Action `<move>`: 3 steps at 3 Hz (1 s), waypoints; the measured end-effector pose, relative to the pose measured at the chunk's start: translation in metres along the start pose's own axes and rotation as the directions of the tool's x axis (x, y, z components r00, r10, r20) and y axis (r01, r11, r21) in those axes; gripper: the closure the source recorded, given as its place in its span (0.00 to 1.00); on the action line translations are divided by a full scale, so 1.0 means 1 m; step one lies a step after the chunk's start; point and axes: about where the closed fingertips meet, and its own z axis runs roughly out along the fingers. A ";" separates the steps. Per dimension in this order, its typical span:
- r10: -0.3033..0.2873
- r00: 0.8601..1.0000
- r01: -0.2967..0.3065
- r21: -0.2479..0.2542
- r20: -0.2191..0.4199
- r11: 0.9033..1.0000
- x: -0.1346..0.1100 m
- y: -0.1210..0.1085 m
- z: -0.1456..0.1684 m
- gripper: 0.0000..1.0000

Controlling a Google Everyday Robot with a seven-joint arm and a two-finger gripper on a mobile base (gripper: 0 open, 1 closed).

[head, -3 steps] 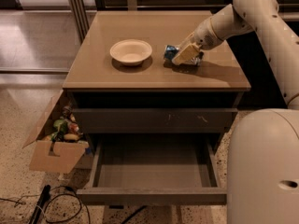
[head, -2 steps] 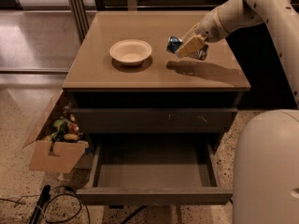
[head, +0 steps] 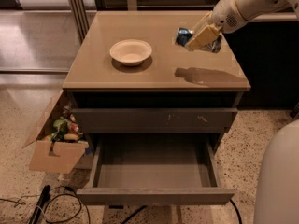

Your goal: Place redbull can into middle drawer

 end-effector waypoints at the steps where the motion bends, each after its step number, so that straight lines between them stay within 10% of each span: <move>1: 0.027 1.000 -0.027 0.000 -0.001 1.000 0.011 0.022 -0.029 1.00; 3: 0.120 0.993 -0.120 0.004 0.003 0.993 0.040 0.101 -0.080 1.00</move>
Offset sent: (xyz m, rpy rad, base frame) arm -0.1531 -0.0600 0.0053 0.0505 0.0724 -0.1174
